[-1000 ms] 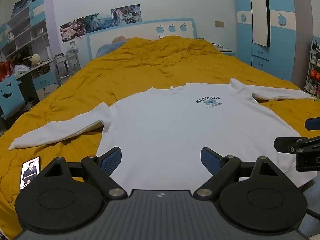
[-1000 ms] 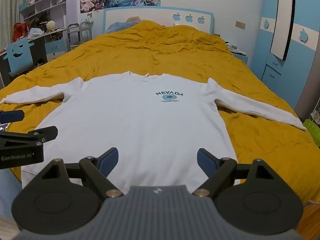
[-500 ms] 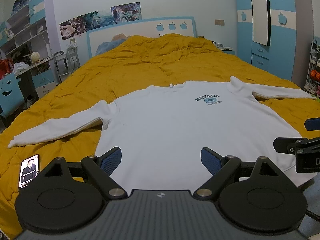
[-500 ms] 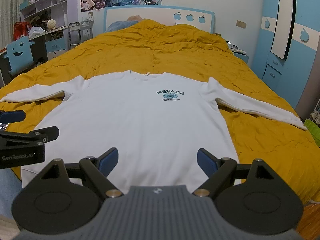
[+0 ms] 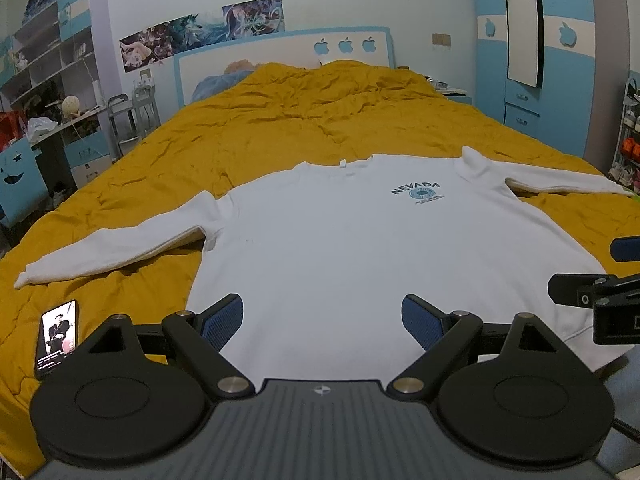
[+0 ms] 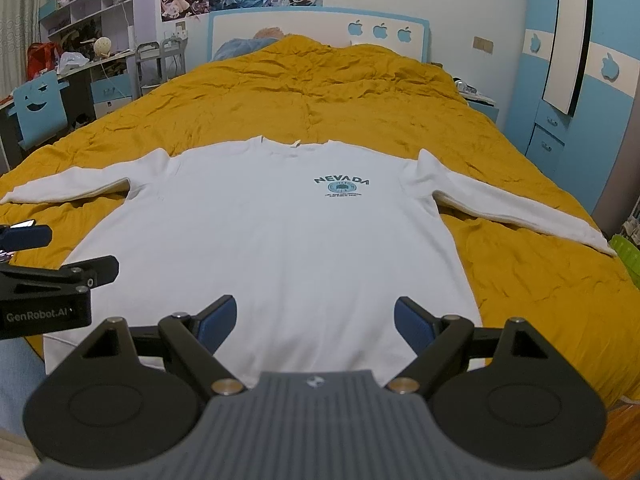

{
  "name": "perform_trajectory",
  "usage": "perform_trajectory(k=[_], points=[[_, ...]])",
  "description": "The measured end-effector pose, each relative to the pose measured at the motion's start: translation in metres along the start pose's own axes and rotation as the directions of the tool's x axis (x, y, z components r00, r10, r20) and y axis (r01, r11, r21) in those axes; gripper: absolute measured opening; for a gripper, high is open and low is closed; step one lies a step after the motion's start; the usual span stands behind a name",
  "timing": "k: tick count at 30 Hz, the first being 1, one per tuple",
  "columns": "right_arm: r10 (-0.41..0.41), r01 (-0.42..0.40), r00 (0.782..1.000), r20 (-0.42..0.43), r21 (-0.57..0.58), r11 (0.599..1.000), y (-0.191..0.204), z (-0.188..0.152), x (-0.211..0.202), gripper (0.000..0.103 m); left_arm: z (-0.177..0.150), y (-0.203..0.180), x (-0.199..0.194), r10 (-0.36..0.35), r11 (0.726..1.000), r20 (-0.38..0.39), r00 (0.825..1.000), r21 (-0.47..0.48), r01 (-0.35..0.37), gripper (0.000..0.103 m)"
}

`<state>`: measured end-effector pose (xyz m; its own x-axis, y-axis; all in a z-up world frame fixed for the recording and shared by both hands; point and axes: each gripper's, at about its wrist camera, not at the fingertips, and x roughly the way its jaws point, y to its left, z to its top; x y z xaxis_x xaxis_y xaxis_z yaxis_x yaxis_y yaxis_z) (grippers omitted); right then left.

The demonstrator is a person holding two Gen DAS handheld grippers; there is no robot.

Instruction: Fold small clothes

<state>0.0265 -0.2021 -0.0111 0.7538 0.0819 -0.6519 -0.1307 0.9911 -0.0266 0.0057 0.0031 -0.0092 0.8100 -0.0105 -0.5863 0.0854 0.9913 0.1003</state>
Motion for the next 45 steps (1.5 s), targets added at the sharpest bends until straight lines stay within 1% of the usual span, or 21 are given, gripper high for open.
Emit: perform_trajectory(k=[6,45], points=[[0.006,-0.006,1.000,-0.005,-0.006,1.000,-0.0024,0.0045,0.0023,0.082,0.0008,-0.0001,0.0003,0.001,1.000,-0.002,1.000,-0.001,-0.001,0.103],[0.009,-0.009,1.000,-0.014,0.000,1.000,-0.0030,0.0032,0.0045,0.082,-0.0049,0.0001,0.0008,-0.002,1.000,-0.010,1.000,-0.004,0.002,0.103]])
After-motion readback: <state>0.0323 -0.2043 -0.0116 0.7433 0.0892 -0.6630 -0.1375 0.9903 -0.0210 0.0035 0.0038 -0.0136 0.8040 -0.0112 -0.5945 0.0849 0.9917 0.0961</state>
